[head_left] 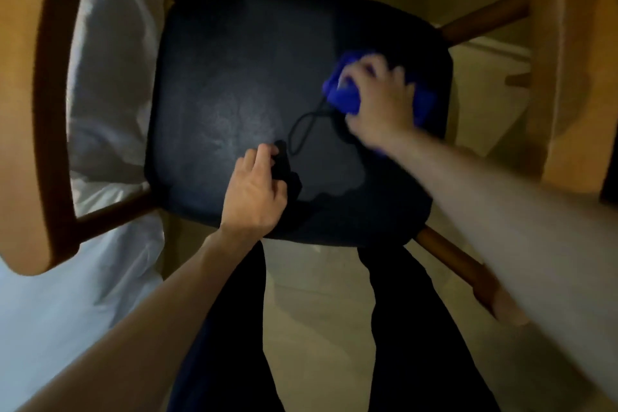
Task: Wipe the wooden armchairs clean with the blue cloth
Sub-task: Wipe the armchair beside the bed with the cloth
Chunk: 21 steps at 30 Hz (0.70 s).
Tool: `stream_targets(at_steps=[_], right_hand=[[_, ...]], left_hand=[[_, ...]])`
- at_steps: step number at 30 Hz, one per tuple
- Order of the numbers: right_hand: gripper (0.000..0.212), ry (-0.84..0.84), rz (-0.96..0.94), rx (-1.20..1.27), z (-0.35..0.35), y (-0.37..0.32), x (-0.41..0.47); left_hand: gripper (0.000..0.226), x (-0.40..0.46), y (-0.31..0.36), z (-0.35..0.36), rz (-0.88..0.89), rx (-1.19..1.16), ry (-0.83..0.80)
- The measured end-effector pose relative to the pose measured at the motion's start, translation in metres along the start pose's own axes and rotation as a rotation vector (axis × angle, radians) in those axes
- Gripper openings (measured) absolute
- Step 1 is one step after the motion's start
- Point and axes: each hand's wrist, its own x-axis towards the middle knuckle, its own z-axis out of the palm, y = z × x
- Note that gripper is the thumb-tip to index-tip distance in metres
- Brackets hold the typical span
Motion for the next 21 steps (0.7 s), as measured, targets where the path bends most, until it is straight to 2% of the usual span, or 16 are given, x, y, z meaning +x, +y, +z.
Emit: stream_targets(at_steps=[3, 5, 9, 11, 13, 16, 18, 21], right_hand=[[0.068, -0.115, -0.132, 0.007, 0.056, -0.015, -0.098], [0.063, -0.235, -0.236, 0.025, 0.086, -0.021, -0.152], [0.063, -0.369, -0.277, 0.206, 0.088, -0.009, -0.168], [0.068, -0.301, -0.184, 0.479, 0.065, -0.004, -0.146], [0.070, -0.045, -0.104, 0.666, 0.035, -0.001, -0.113], [0.072, 0.252, 0.046, 0.622, -0.011, 0.007, -0.039], [0.066, 0.293, 0.089, 0.529, -0.039, 0.018, 0.017], [0.058, 0.136, 0.078, 0.317, -0.050, 0.031, 0.073]], left_hand=[[0.042, -0.012, 0.006, 0.002, -0.044, -0.039, -0.004], [0.042, -0.025, 0.009, 0.005, -0.054, -0.040, -0.035], [0.041, -0.043, 0.007, 0.012, -0.114, -0.045, -0.085], [0.041, -0.044, 0.005, 0.014, -0.110, -0.032, -0.113], [0.041, -0.042, 0.005, 0.013, -0.116, -0.027, -0.111], [0.038, -0.035, 0.009, 0.007, -0.081, -0.031, -0.056], [0.038, -0.031, 0.012, 0.001, -0.031, -0.013, -0.029], [0.039, -0.026, 0.015, -0.007, 0.012, 0.019, -0.013]])
